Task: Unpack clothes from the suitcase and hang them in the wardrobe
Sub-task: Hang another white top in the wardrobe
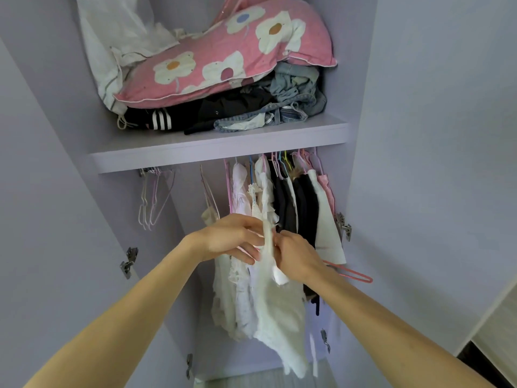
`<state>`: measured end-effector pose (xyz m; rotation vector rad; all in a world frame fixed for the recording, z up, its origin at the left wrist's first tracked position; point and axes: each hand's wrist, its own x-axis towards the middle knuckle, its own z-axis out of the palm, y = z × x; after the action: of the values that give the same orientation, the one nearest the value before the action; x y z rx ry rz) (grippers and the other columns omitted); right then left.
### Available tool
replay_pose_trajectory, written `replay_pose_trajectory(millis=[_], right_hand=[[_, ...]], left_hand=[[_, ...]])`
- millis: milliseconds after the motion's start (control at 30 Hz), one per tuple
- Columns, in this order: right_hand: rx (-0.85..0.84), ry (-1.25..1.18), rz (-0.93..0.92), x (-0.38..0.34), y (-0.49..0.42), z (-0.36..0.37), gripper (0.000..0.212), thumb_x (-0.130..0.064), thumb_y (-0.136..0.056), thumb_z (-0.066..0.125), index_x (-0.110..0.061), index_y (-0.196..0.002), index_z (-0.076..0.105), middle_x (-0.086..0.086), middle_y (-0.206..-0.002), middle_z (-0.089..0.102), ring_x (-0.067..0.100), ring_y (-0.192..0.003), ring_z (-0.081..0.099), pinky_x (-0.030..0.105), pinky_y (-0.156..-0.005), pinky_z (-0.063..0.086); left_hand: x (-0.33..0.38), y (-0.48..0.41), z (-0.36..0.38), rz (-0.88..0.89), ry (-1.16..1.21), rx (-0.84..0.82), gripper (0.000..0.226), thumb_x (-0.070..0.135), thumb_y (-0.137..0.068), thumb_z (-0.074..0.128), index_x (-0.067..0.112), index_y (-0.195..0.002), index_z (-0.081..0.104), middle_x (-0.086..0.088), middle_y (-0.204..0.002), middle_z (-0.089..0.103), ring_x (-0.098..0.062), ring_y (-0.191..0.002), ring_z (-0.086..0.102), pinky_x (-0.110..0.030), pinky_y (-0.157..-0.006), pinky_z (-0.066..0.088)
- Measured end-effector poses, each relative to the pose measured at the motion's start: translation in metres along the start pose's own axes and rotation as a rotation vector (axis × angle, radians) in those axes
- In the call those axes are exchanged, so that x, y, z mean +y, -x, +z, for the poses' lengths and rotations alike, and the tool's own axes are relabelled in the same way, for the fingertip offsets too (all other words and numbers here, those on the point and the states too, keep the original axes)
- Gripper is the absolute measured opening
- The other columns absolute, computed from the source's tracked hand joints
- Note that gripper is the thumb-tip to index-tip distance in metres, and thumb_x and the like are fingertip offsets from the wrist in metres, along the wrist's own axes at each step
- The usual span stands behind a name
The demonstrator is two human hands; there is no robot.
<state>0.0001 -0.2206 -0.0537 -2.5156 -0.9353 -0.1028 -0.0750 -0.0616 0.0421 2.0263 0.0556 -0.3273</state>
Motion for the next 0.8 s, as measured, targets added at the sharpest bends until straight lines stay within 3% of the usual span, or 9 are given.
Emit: replay_pose_trajectory(millis=[133,200,267,333,400,533,633,733,800], right_hand=[[-0.051,-0.272,0.067,-0.001,-0.008,-0.007,0.025,-0.027,-0.095,0.060,-0.015,-0.075,0.067,-0.012,-0.068,0.063,0.011,-0.064,0.060,0.029,-0.063,0.052],[-0.161,-0.417,0.112,-0.001,-0.007,-0.012,0.027,-0.025,-0.092,0.065,-0.025,-0.065,0.069,-0.023,-0.051,0.057,-0.001,-0.050,0.053,0.012,-0.052,0.039],[-0.226,-0.467,0.142,0.002,-0.009,-0.015,0.021,-0.021,-0.088,0.067,-0.019,-0.068,0.072,-0.021,-0.046,0.050,-0.001,-0.045,0.045,0.013,-0.053,0.034],[-0.260,-0.508,0.156,0.003,-0.011,-0.019,0.017,-0.027,-0.080,0.067,-0.011,-0.076,0.073,-0.015,-0.052,0.049,0.001,-0.048,0.041,0.020,-0.057,0.035],[-0.260,-0.577,0.158,0.005,-0.011,-0.022,0.037,-0.040,-0.072,0.065,-0.008,-0.090,0.073,-0.006,-0.063,0.051,0.007,-0.056,0.043,0.025,-0.059,0.037],[-0.212,-0.746,0.191,0.011,-0.004,-0.024,0.021,-0.036,-0.083,0.067,-0.031,-0.102,0.073,-0.010,-0.077,0.067,0.005,-0.065,0.059,0.021,-0.056,0.040],[-0.145,-0.849,0.124,0.008,-0.004,-0.028,0.023,-0.034,-0.087,0.071,-0.034,-0.110,0.073,-0.017,-0.097,0.073,-0.005,-0.088,0.066,0.015,-0.076,0.048],[-0.056,-0.958,0.092,-0.003,-0.007,-0.032,0.029,-0.038,-0.086,0.074,-0.028,-0.113,0.072,-0.007,-0.108,0.074,0.008,-0.105,0.068,0.027,-0.089,0.056],[-0.014,-0.961,0.065,-0.010,-0.009,-0.033,0.030,-0.039,-0.085,0.074,-0.029,-0.114,0.071,-0.003,-0.107,0.074,0.014,-0.104,0.069,0.033,-0.091,0.057]], left_hand=[[-0.004,-0.006,-0.005,0.136,-0.267,0.274,0.013,0.026,-0.097,0.061,0.023,-0.099,0.073,0.004,-0.093,0.069,-0.014,-0.065,0.067,-0.032,-0.069,0.059],[-0.007,-0.006,-0.009,0.162,-0.358,0.248,0.009,0.036,-0.093,0.066,0.030,-0.090,0.073,0.010,-0.084,0.067,-0.008,-0.066,0.062,-0.027,-0.070,0.054],[-0.009,-0.008,-0.010,0.151,-0.395,0.185,0.009,0.044,-0.088,0.070,0.037,-0.083,0.074,0.015,-0.081,0.066,-0.002,-0.070,0.059,-0.021,-0.074,0.047],[-0.010,-0.010,-0.009,0.161,-0.375,0.193,0.019,0.050,-0.089,0.067,0.034,-0.079,0.074,0.017,-0.081,0.068,-0.002,-0.079,0.060,-0.021,-0.081,0.047],[-0.009,-0.012,-0.008,0.213,-0.353,0.252,0.030,0.053,-0.093,0.061,0.032,-0.074,0.072,0.019,-0.074,0.065,-0.002,-0.074,0.058,-0.023,-0.082,0.046],[-0.011,-0.014,-0.007,0.205,-0.338,0.262,0.034,0.052,-0.097,0.053,0.031,-0.077,0.071,0.025,-0.064,0.059,0.004,-0.064,0.053,-0.024,-0.077,0.042],[-0.014,-0.016,-0.007,0.160,-0.392,0.271,0.040,0.058,-0.098,0.044,0.033,-0.079,0.069,0.010,-0.059,0.051,-0.011,-0.057,0.049,-0.027,-0.067,0.043],[-0.014,-0.018,-0.002,0.110,-0.327,0.308,0.041,0.052,-0.103,0.038,0.029,-0.079,0.063,0.011,-0.057,0.043,-0.001,-0.047,0.044,-0.023,-0.055,0.038],[-0.012,-0.019,0.001,0.066,-0.264,0.284,0.039,0.044,-0.105,0.035,0.026,-0.082,0.061,0.007,-0.065,0.045,-0.006,-0.055,0.045,-0.023,-0.056,0.042]])
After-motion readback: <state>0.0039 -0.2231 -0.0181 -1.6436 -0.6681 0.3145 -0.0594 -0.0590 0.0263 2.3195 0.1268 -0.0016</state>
